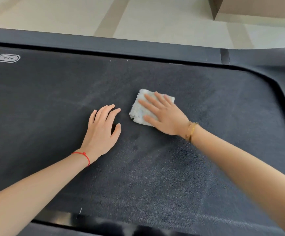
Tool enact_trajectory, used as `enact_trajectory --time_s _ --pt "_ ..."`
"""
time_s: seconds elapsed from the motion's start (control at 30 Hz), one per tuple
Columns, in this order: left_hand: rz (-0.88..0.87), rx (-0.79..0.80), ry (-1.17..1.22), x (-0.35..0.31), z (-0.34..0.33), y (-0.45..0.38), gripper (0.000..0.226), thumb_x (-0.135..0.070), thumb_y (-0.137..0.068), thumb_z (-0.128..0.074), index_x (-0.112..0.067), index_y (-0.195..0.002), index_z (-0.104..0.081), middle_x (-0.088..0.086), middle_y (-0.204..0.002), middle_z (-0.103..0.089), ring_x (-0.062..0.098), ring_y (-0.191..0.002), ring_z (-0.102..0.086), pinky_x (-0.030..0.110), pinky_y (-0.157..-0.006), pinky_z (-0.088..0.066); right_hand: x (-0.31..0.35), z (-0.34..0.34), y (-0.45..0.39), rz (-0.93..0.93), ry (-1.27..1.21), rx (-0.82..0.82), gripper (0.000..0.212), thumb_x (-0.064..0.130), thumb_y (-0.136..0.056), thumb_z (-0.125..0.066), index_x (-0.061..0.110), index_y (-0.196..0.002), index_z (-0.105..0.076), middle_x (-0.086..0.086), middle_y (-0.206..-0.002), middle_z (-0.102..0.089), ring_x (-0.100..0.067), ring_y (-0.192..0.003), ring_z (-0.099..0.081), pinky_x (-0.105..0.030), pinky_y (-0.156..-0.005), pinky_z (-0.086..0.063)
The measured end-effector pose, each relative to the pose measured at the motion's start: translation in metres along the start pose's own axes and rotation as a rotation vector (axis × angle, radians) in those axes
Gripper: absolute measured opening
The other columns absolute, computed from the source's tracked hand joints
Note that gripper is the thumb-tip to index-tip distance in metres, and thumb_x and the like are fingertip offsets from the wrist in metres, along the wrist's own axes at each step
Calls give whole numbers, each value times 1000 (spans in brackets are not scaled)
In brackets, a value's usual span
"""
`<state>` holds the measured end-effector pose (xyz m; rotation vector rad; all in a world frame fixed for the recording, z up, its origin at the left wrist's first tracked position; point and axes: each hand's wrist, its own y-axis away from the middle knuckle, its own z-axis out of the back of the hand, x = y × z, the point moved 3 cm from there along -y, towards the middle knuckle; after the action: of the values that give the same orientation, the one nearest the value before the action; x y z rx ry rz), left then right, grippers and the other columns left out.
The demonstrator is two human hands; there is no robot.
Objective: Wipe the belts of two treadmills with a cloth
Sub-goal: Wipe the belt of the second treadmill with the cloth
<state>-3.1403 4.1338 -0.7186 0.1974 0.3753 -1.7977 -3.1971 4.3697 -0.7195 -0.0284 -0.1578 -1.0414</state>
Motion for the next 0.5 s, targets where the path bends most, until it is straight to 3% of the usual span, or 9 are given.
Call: enact_trajectory --time_s 0.13,0.2,0.27,0.4,0.5 --pt "15 -37 25 0 0 0 47 -25 -99 -50 -14 -144 -49 3 -153 -42 21 -146 -32 47 -125 -15 -74 15 -11 -403 -56 -31 59 51 -103 -27 34 -157 -10 3 -166 -4 -31 -152 1 -47 -122 2" --pt "22 -45 31 0 0 -1 46 -27 -98 -50 -15 -143 -50 3 -151 -43 20 -145 -33 48 -124 -16 -77 15 -12 -492 -70 -26 59 50 -103 -26 32 -158 -10 0 -166 -3 -32 -152 3 -50 -122 4" --pt "21 -47 30 1 -1 -2 46 -28 -99 -49 -16 -143 -50 2 -151 -43 20 -144 -33 49 -124 -16 -53 11 -5 -462 -49 -31 60 50 -103 -26 30 -158 -11 -1 -166 -5 -33 -151 2 -51 -121 3" --pt "7 -65 33 2 -3 -2 45 -28 -98 -50 -14 -142 -50 4 -150 -44 21 -144 -34 49 -123 -17 34 -1 49 -226 3 -27 61 52 -102 -22 30 -158 -13 2 -165 -10 -33 -150 -5 -48 -120 -4" --pt "6 -81 36 2 -3 0 46 -25 -98 -51 -12 -141 -51 6 -149 -45 23 -143 -35 50 -123 -17 95 -11 105 -112 -79 8 59 55 -103 -18 38 -157 -2 10 -166 2 -23 -152 11 -43 -123 8"
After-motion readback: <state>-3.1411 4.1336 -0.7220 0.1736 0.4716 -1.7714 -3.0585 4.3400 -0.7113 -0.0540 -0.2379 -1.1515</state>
